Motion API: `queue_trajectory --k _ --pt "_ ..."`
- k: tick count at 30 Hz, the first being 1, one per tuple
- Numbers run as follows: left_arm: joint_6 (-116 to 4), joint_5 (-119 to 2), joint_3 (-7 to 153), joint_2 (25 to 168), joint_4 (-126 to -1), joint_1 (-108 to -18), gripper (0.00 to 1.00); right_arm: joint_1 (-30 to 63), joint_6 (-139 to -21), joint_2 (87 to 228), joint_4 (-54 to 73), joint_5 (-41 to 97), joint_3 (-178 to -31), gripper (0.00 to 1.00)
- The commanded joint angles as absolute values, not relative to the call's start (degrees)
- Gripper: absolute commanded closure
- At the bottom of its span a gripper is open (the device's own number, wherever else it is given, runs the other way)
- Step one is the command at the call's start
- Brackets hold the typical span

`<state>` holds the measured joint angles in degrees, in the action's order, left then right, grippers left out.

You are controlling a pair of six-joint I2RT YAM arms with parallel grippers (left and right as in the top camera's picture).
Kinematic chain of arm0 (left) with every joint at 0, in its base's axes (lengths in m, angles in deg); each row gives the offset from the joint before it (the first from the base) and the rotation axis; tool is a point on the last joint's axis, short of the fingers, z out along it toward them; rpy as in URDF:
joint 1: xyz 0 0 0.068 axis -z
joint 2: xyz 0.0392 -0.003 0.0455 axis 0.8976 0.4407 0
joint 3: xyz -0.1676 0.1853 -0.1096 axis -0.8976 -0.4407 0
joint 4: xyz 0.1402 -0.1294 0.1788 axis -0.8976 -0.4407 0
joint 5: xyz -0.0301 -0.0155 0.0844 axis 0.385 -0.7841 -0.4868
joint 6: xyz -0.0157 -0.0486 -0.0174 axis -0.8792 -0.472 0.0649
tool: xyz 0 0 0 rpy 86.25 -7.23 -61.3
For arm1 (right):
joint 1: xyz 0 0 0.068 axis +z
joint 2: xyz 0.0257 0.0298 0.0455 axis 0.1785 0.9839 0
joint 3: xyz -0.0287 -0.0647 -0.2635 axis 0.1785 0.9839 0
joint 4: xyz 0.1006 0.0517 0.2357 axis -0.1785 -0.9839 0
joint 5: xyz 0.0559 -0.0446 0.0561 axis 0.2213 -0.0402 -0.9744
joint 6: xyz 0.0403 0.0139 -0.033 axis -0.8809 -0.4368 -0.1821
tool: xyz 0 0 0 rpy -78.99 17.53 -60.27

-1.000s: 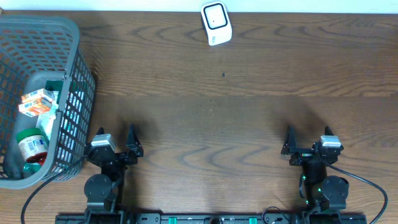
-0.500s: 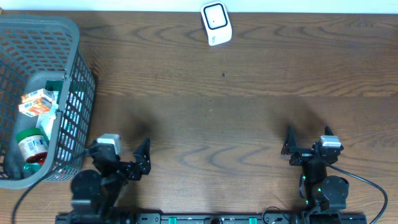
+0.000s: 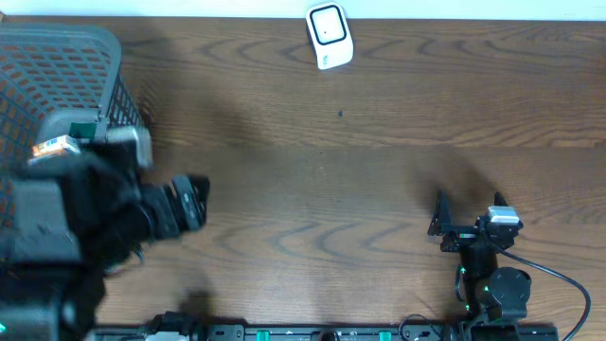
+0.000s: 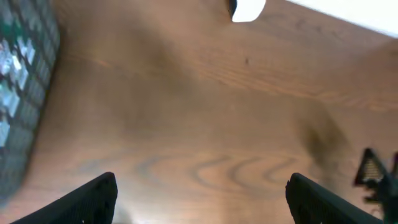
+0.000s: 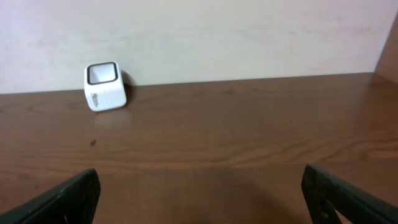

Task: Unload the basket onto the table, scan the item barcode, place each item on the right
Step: 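Reach the left gripper into the grey basket toward the green-lidded jar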

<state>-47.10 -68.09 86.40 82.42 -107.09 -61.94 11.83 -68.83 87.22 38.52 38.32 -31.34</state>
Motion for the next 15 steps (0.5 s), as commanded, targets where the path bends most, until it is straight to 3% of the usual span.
queue_trajectory --k 1,5,12,13,14,15 --pt "-44.6 -69.4 102.6 90.3 -111.4 -62.2 0.12 12.0 -69.6 87.0 38.4 38.9 -31.3 0.01" --pt "-44.6 -69.7 111.5 94.7 -111.6 -62.2 0.12 12.0 -69.6 87.0 38.4 38.9 -31.3 0.01" --pt "-44.6 -70.3 111.8 95.2 -116.5 -62.2 0.13 12.0 -69.6 87.0 38.4 38.9 -31.3 0.01" --pt "-44.6 -70.6 111.8 95.2 -116.9 -62.2 0.27 12.0 -69.6 87.0 38.4 38.9 -31.3 0.01" --pt "-44.7 -70.8 111.8 95.2 -117.1 -62.2 0.61 12.0 -69.6 87.0 38.4 38.9 -31.3 0.01" --pt "-44.7 -70.8 111.8 95.2 -117.1 -62.2 0.81 12.0 -69.6 87.0 38.4 38.9 -31.3 0.01"
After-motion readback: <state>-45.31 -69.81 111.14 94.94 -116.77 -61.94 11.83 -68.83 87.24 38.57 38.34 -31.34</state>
